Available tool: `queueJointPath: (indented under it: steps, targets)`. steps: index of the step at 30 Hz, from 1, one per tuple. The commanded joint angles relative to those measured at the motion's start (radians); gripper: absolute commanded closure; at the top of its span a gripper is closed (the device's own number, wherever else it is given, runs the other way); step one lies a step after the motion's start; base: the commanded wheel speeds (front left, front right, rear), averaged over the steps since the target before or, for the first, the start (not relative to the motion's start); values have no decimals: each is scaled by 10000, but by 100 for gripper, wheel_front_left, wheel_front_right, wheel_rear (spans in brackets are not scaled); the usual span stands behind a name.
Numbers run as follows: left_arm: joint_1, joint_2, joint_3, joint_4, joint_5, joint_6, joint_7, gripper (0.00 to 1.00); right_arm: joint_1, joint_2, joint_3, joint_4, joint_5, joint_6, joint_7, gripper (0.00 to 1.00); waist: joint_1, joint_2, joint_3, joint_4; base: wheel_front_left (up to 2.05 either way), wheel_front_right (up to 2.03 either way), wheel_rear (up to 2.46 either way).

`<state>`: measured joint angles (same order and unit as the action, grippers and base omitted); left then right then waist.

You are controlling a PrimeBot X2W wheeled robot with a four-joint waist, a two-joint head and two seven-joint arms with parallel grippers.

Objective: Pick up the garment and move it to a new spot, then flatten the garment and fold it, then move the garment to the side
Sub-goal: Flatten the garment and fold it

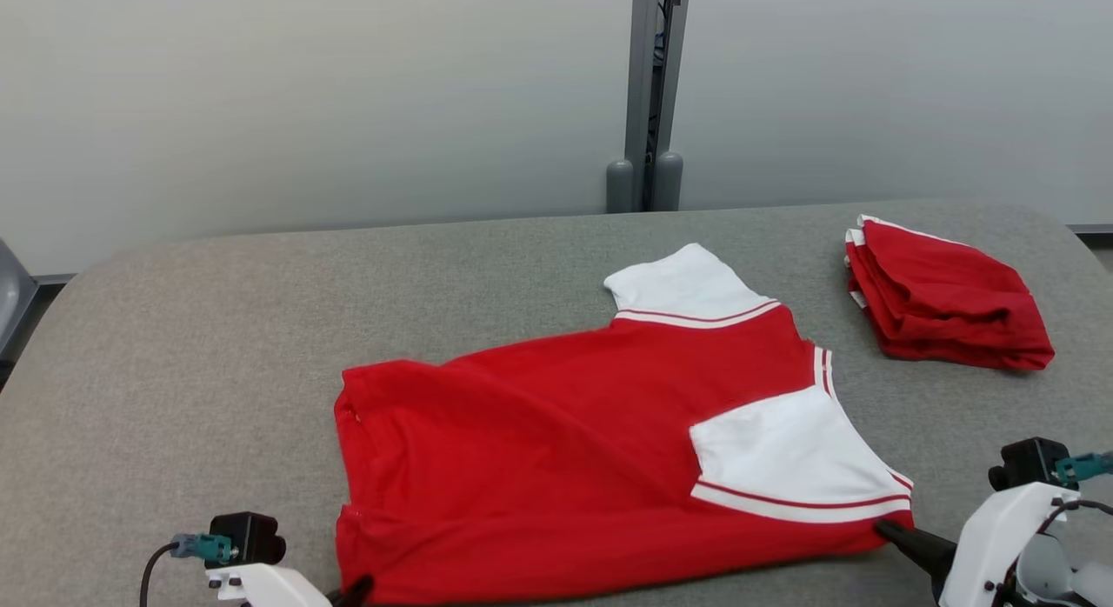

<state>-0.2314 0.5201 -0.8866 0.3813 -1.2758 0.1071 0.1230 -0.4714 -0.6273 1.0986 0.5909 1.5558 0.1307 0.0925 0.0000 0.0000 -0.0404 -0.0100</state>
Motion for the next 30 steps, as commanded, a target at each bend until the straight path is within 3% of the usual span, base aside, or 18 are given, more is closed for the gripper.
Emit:
queueJointPath:
  steps: [1,14,25,26,27,30]
  targets:
    - [223,298,-20,-349,-59,117,154,100,278,-269,-73,-203,117,3,53,100,0,0,-72,-84,0,0,0]
    - [885,1578,-220,-2257,-298,746,1181,100,1499,-948,-84,-1248,481,1,-471,100,0,0,-175,-249,0,0,0]
    - [1315,2014,-189,-3100,-508,1267,1427,100,2192,-1404,63,-1826,649,1,-824,100,0,0,-110,-376,0,0,0]
    - [1395,2060,-204,-3208,-533,1353,1479,69,2188,-1486,65,-1910,687,1,-867,36,0,0,-109,-390,0,0,0]
    - [1435,2080,-227,-3279,-576,1408,1528,0,2150,-1521,48,-1964,703,1,-889,0,0,0,-112,-393,0,0,0]
    - [1468,2172,-213,-3505,-636,1545,1644,0,2017,-1582,18,-2114,676,3,-985,0,0,0,-128,-392,0,0,0]
